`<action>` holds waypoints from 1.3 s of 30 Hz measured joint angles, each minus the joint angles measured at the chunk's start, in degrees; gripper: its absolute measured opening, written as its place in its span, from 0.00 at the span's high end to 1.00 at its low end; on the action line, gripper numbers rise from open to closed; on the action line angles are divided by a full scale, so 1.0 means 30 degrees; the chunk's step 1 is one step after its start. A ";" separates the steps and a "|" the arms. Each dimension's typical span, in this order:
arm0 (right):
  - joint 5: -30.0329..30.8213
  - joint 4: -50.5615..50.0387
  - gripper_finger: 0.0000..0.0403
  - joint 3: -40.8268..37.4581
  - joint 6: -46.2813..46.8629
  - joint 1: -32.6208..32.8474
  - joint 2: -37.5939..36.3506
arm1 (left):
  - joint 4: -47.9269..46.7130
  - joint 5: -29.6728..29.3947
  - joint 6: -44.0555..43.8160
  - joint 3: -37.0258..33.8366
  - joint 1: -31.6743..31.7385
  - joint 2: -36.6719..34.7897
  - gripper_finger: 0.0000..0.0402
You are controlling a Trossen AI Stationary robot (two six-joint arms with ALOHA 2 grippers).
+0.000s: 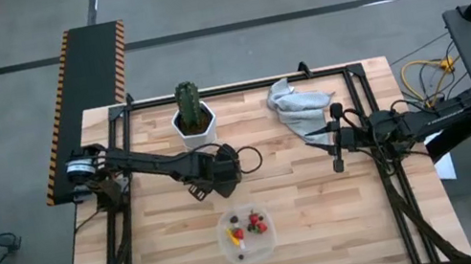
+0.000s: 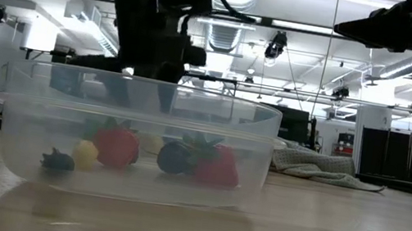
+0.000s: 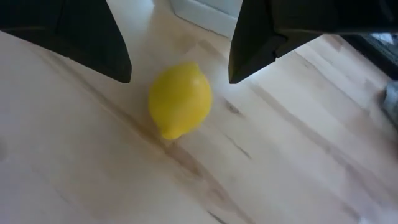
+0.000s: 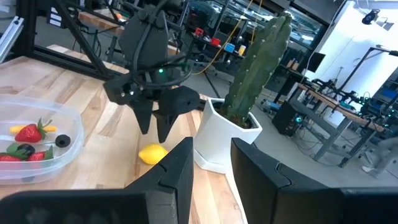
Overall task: Pick and placing Produce into tupperware
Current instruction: Put the yellow lemon into the transparent container
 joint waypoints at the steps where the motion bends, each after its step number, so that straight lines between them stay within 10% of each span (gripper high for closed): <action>1: 0.0000 -0.0002 0.75 0.0000 0.0008 -0.0002 0.0000 | 0.0289 0.0031 0.0394 -0.0233 0.0000 0.0000 0.37; 39: 0.0005 0.0005 0.75 0.0000 -0.0086 0.0004 0.0003 | 0.4993 0.0302 0.4466 -0.3105 0.1628 0.0009 0.37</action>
